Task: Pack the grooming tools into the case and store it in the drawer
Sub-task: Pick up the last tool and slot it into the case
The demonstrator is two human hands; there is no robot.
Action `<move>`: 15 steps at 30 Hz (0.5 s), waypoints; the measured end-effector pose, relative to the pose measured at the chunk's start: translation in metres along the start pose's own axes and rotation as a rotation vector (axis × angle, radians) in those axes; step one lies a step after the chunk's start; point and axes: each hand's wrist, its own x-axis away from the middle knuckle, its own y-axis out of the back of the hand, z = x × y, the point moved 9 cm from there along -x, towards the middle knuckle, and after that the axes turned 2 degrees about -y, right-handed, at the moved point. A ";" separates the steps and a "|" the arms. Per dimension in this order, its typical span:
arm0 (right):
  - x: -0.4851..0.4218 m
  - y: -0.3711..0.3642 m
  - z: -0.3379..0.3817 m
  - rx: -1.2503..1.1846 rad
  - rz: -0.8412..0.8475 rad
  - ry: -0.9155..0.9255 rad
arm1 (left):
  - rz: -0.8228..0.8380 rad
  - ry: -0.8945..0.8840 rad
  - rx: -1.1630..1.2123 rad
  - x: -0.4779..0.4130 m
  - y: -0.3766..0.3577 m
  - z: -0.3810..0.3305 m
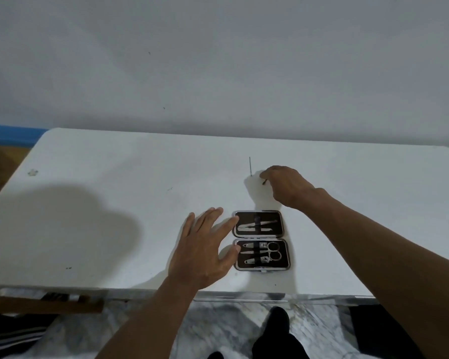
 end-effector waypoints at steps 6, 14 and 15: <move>-0.018 0.009 0.001 0.064 -0.015 0.001 | -0.010 0.002 0.000 0.000 0.000 -0.001; -0.017 0.015 -0.003 0.024 -0.005 -0.124 | -0.020 0.003 -0.011 0.000 0.002 -0.002; -0.017 0.015 -0.003 0.006 0.009 -0.144 | -0.021 0.004 -0.014 0.000 0.002 -0.002</move>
